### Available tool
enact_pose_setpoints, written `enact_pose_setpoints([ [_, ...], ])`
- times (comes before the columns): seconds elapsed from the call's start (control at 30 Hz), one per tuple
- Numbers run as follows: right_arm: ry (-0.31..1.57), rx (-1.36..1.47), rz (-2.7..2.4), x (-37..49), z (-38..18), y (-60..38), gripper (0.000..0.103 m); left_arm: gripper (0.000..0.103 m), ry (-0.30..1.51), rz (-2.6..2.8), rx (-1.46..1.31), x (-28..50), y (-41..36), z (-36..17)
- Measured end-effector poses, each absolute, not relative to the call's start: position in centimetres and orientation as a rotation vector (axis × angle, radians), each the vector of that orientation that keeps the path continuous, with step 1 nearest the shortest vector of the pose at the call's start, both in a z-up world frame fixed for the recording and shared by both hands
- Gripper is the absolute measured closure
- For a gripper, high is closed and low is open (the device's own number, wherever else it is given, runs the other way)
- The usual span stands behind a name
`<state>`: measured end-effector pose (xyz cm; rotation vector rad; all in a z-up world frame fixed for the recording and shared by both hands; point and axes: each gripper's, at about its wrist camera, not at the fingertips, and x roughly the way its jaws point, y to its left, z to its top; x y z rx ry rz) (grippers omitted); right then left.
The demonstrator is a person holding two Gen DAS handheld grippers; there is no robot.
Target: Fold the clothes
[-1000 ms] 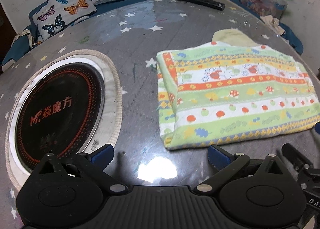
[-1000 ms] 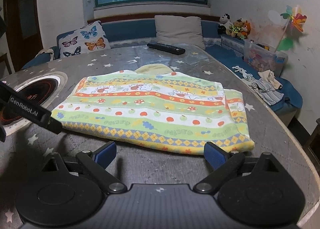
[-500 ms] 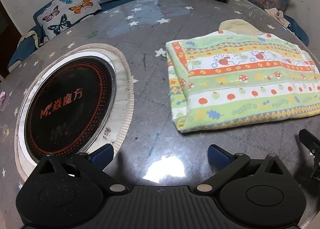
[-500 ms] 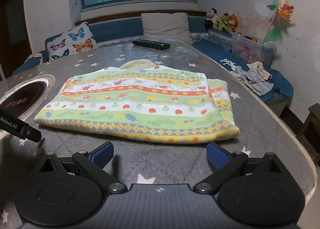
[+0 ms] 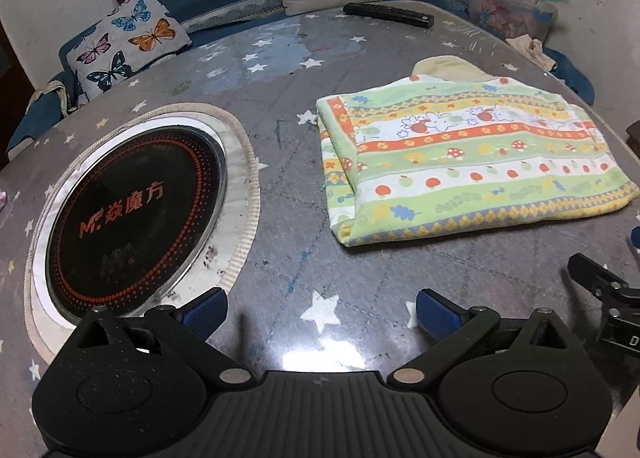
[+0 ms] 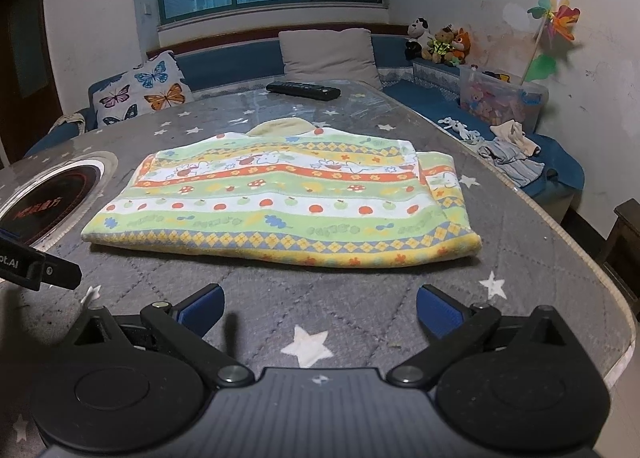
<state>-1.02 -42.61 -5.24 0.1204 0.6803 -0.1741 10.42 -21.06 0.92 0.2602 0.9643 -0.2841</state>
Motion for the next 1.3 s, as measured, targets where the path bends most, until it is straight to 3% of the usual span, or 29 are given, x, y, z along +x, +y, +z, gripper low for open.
enact_pose_setpoints([
  [1.3, 0.679, 0.12, -0.175, -3.3, -4.5, -40.0, 0.0, 0.0, 0.809, -0.374, 0.272, 4.6, -20.2, 1.7],
])
